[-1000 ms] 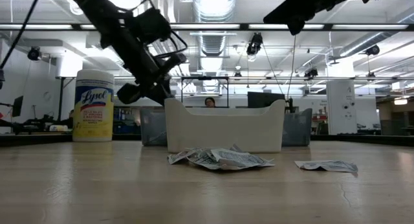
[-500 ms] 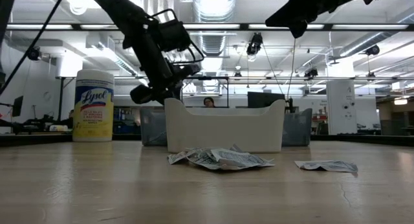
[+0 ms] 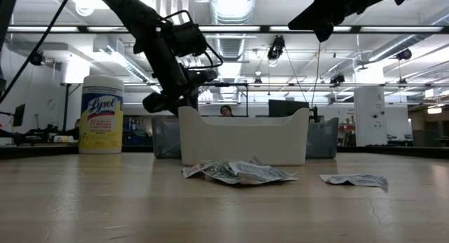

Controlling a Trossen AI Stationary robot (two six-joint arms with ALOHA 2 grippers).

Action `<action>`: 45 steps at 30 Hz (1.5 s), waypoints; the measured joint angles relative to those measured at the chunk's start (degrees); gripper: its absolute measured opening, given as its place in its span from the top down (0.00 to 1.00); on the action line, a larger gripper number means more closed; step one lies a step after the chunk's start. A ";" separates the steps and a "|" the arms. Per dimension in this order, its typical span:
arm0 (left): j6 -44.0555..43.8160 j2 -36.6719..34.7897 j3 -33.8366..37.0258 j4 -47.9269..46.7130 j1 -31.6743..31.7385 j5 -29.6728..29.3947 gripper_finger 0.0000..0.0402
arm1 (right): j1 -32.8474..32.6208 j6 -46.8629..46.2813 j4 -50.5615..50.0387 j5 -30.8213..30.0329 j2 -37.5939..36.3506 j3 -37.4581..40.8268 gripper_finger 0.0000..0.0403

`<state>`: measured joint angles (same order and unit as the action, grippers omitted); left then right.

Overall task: Pick & Place First Aid Supplies
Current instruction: Put the alcohol pad into the left black bin, then put the ointment pack into the white bin

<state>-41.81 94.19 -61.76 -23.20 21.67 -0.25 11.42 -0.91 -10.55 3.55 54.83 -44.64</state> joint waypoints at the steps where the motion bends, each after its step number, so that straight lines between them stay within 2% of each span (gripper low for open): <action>1: -0.03 0.00 0.00 0.00 0.02 -0.02 0.90 | 0.00 0.00 -0.02 0.00 0.00 0.00 0.98; 6: -0.04 -0.15 0.02 -0.06 0.02 -0.39 0.74 | 0.00 0.00 -0.13 0.00 0.00 0.00 0.98; 10: 1.87 -2.70 -0.39 -1.93 0.82 1.31 0.67 | 0.00 -0.28 -1.37 0.00 0.00 0.00 0.98; 16: 3.83 -11.09 -2.05 -9.41 1.30 0.27 0.65 | 0.00 1.14 -6.22 -0.08 0.00 0.00 0.98; 19: 3.78 -16.15 -1.49 -9.82 0.48 -0.31 0.66 | -0.02 3.96 -9.01 -0.11 -0.02 0.00 0.98; 21: 3.74 -18.73 -1.04 -9.50 -0.82 -0.67 0.66 | -0.02 2.17 -10.67 -0.11 -0.06 0.00 0.98; 24: 3.72 -21.34 -0.64 -9.49 -4.12 -1.65 0.66 | -0.01 -2.26 -10.50 0.92 -0.65 0.00 0.98; 30: 4.05 -22.46 -0.52 -8.38 -14.30 -8.87 0.66 | -0.04 1.78 -10.46 13.09 -4.33 0.00 0.98; 39: 2.98 -20.50 -0.30 -5.85 -30.90 -18.51 0.66 | 0.01 0.02 -9.64 13.46 -12.00 3.07 0.98; 45: -2.33 -17.92 0.35 -3.37 -39.30 -22.62 0.66 | -0.02 -8.24 -1.33 12.98 -17.45 11.74 0.98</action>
<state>-44.14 76.27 -61.41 -26.58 -17.63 -22.87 11.40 -9.15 -11.88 16.53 37.38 -32.90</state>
